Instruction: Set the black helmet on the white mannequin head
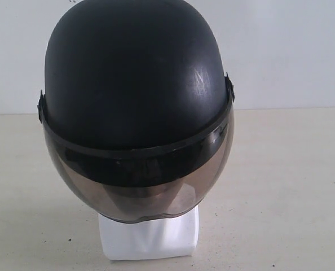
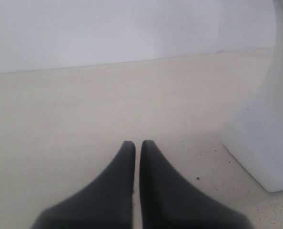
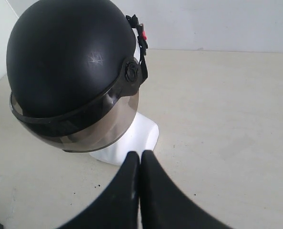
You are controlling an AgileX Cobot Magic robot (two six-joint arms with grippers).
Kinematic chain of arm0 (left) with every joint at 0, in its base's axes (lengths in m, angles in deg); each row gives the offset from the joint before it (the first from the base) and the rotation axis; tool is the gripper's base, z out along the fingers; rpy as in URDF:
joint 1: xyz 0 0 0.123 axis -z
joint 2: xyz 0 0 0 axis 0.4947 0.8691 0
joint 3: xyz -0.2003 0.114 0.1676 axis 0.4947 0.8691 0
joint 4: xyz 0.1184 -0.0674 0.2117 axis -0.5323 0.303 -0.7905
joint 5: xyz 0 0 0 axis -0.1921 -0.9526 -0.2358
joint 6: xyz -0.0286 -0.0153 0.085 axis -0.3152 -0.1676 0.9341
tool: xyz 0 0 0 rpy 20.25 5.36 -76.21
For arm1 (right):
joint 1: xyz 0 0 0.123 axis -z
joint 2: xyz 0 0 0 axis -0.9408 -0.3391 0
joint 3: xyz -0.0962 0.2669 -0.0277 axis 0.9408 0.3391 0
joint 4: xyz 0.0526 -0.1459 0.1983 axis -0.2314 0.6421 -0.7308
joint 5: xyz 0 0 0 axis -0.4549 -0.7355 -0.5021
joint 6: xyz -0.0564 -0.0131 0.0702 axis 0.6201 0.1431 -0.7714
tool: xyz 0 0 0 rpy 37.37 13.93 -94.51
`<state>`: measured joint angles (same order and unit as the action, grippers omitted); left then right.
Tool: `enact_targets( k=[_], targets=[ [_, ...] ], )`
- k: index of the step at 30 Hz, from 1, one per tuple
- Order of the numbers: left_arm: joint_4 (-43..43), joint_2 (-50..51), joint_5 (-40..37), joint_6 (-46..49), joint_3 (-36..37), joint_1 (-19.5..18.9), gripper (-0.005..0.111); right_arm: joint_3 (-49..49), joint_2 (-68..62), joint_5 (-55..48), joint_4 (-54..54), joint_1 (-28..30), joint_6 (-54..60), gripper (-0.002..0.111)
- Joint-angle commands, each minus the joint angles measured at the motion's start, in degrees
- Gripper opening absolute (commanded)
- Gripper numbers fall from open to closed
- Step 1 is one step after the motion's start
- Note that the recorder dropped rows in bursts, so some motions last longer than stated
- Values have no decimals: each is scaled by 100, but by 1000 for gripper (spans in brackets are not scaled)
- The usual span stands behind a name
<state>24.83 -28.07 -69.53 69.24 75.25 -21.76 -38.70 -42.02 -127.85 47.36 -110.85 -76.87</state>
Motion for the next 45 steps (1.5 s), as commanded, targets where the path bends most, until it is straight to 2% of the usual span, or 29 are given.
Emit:
enact_targets(
  k=[1, 6, 8, 11, 17, 20, 22, 31, 37, 45],
  targets=[
    [-3, -16, -8, 21, 22, -27, 4, -7, 14, 32, 33, 9, 15, 0],
    [-3, -16, -8, 21, 22, -27, 4, -7, 14, 425, 228, 9, 154, 0],
    [-3, -16, -8, 21, 22, -27, 4, 6, 14, 773, 515, 195, 367, 0],
    [-3, -16, -8, 21, 22, -27, 4, 378, -2, 1842, 338, 1039, 933, 0],
    [-3, -16, -8, 21, 22, -27, 4, 2219, 311, 4777, -2018, 3033, 2395, 0],
    [-3, -16, -8, 21, 22, -27, 4, 3148, 661, 5600, -3058, 3749, 2609, 0],
    [-3, -16, -8, 21, 22, -27, 4, 3642, 959, 5663, -3172, 4002, 2633, 0],
    [-3, -16, -8, 21, 22, -27, 4, 5404, 2866, 5687, -3172, 4134, 3073, 0],
    [-3, -16, 32, 20, 22, -27, 4, 6210, 2866, 5840, -3786, 4134, 3036, 0],
    [-3, -16, 41, 20, 22, -27, 4, 6435, 2866, 6038, -3786, 4133, 3718, 0]
  ],
)
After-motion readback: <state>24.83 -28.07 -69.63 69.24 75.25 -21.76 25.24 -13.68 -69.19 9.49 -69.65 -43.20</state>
